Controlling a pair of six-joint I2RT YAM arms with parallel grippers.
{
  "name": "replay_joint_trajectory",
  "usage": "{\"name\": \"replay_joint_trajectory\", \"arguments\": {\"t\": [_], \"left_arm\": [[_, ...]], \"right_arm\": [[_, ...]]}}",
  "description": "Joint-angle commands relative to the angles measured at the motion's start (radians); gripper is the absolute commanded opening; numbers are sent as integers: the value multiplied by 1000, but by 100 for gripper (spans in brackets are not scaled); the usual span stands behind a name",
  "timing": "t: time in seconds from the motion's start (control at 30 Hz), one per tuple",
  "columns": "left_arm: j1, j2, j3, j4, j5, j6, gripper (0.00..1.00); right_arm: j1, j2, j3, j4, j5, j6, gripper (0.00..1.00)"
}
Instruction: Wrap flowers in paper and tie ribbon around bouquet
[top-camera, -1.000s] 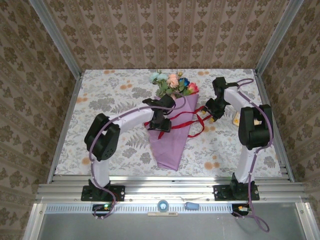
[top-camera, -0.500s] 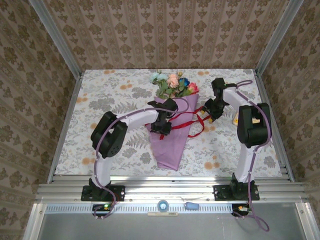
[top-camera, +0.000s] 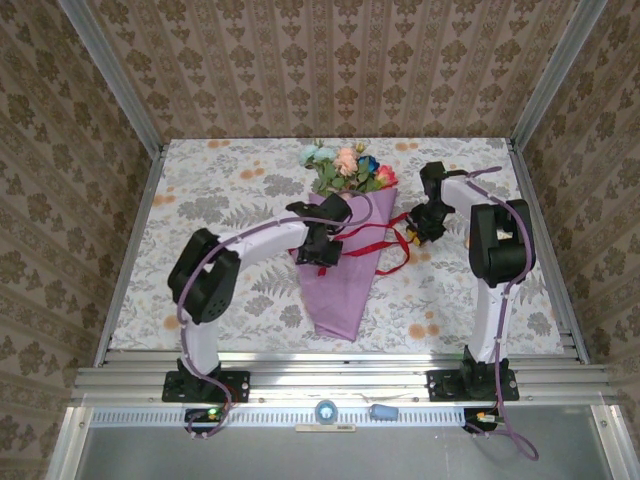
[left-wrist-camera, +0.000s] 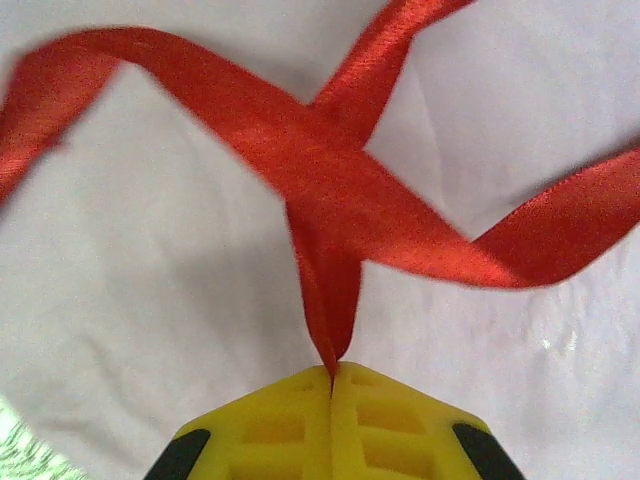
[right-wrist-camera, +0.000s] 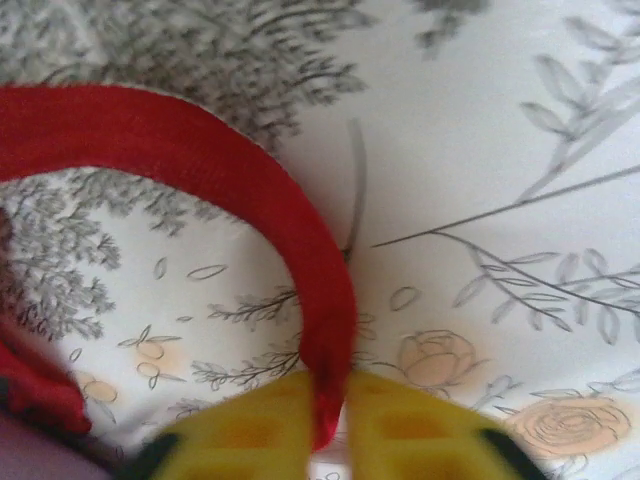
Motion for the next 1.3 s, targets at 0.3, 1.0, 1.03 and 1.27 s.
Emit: {"name": "replay_joint_trajectory", "arguments": {"t": [0.3,1.0,1.03,1.27], "left_arm": [[321,-450,-272,-45,98,-113,0],[786,-477,-335,-141,6,-392,47],[751,-517,-347,-132,4,-449,48],[425,-566,-442,27,82,-955,50]], "right_arm": [[-13,-15,110,-16,137,-31,0],[-94,-60,90,-44,99,-117,0],[-93,-65,79,-38,97,-117,0],[-93,-73,53,-29,89,-122,0]]}}
